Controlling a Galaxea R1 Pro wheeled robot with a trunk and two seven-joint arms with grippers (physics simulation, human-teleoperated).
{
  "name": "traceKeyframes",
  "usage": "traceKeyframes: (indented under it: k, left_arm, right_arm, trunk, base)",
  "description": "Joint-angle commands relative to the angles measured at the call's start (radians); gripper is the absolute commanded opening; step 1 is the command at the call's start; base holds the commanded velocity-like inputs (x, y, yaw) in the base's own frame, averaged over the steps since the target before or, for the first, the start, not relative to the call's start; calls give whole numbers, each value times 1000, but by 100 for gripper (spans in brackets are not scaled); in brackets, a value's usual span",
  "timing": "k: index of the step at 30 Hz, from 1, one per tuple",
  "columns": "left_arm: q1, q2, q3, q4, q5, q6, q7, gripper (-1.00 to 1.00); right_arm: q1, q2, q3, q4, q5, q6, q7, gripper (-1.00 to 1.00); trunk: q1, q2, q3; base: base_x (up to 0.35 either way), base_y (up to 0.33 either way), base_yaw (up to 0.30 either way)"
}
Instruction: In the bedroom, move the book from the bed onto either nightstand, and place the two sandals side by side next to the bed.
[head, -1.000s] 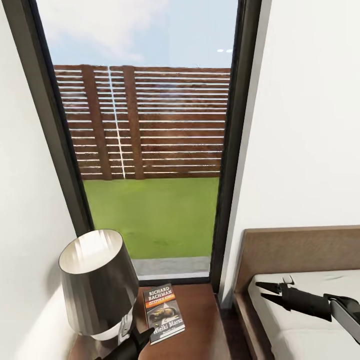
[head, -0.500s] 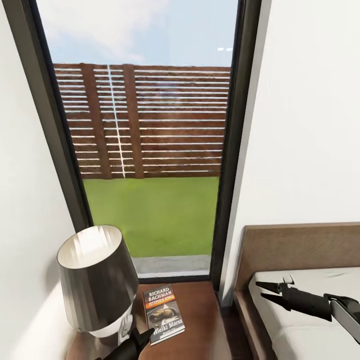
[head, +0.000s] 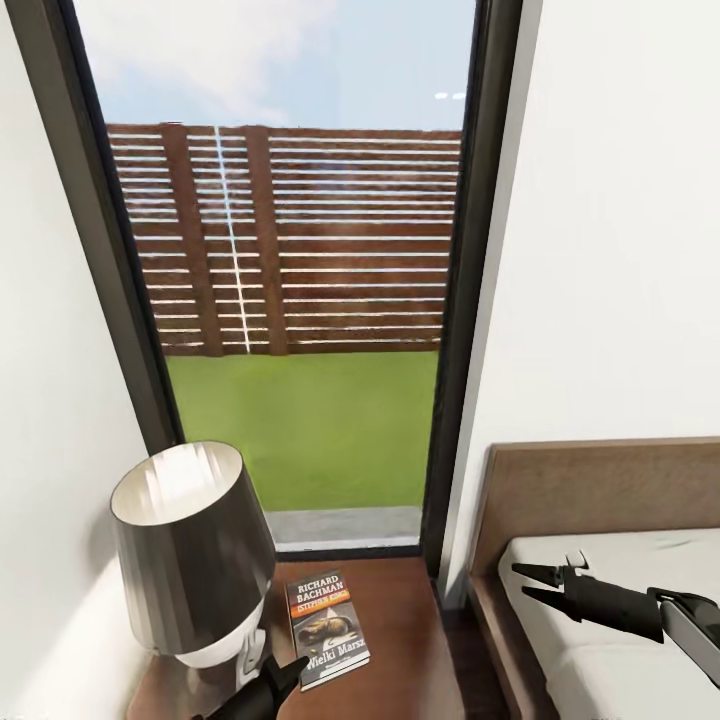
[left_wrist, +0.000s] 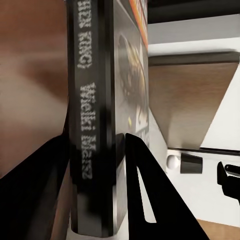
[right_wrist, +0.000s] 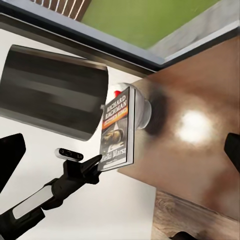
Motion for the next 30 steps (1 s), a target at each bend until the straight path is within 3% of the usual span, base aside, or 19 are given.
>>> traceKeyframes:
  k: [1,30]
  left_arm:
    - [-1,0,3,0,6,10,-2,-100]
    - [-1,0,3,0,5,10,-2,-100]
  right_arm:
    - [-1,-1,5,0,-9,6,0,100]
    - [-1,0,5,0,-9,6,0,100]
  trunk:
    - [4,-8,-4]
    - [115,-211,-95]
  base:
    - [0,0,0]
    - [0,0,0]
